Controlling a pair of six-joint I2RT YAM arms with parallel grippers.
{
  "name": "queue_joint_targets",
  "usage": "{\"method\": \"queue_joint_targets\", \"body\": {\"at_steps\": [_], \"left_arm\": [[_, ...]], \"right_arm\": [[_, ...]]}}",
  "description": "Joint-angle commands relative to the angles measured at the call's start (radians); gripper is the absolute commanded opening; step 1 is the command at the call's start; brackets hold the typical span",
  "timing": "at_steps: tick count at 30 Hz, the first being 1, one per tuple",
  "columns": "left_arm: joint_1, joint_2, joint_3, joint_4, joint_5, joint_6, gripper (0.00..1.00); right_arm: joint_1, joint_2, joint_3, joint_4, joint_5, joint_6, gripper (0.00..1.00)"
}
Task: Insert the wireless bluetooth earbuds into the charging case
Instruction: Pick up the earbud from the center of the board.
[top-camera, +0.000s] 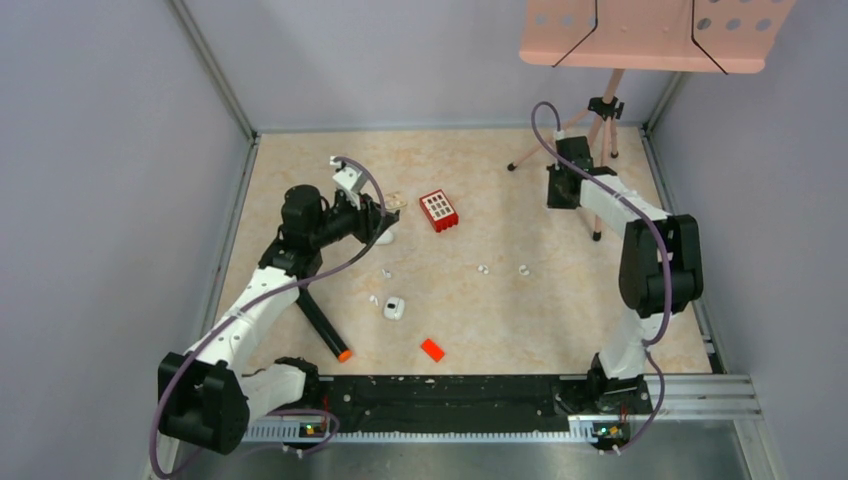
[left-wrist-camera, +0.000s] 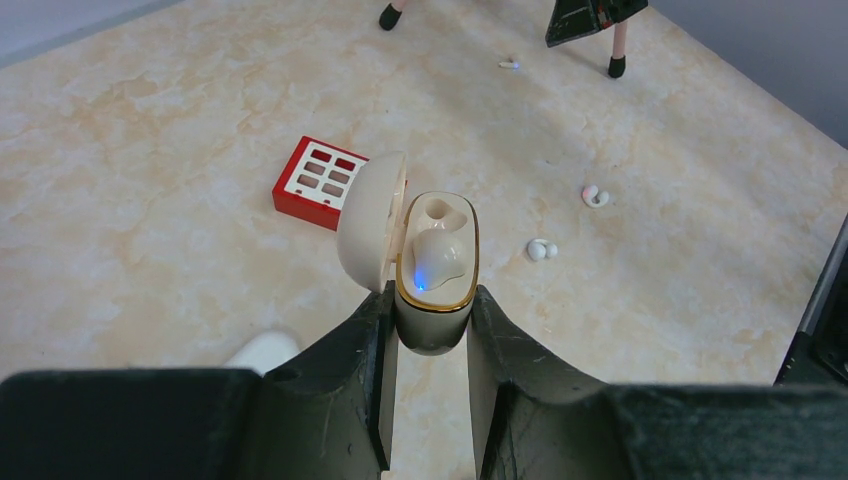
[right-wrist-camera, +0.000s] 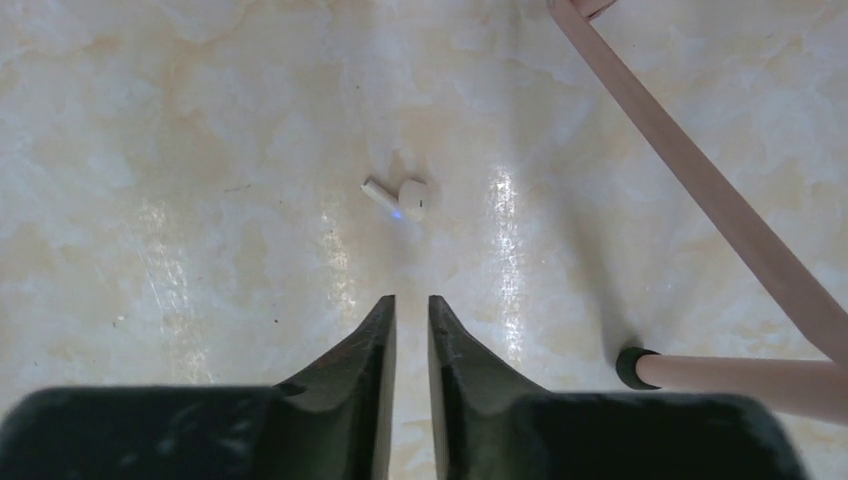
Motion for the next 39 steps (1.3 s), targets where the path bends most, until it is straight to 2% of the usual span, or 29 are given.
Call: {"method": "queue_joint_targets", "body": {"at_steps": [1, 3, 7, 17, 39], "left_arm": [[0.003, -0.015, 0.009, 0.067, 0.031, -0.01, 0.0], [0.003, -0.023, 0.015, 0.031, 0.032, 0.01, 0.0], [0.003, -0.037, 0.031, -0.038, 0.025, 0.039, 0.0], [0.005, -0.042, 0.057, -0.119, 0.002, 0.082, 0.0], [0.004, -0.026, 0.068, -0.123, -0.002, 0.083, 0.0]], "right_arm": [[0.008, -0.01, -0.004, 0.04, 0.026, 0.039, 0.23], [0.006, 0.019, 0.016, 0.04, 0.038, 0.072, 0.29], [-0.003, 0.073, 0.064, 0.039, 0.031, 0.155, 0.32], [-0.007, 0.162, 0.141, 0.02, 0.061, 0.206, 0.29], [-0.021, 0.225, 0.168, 0.025, 0.11, 0.22, 0.28]]}}
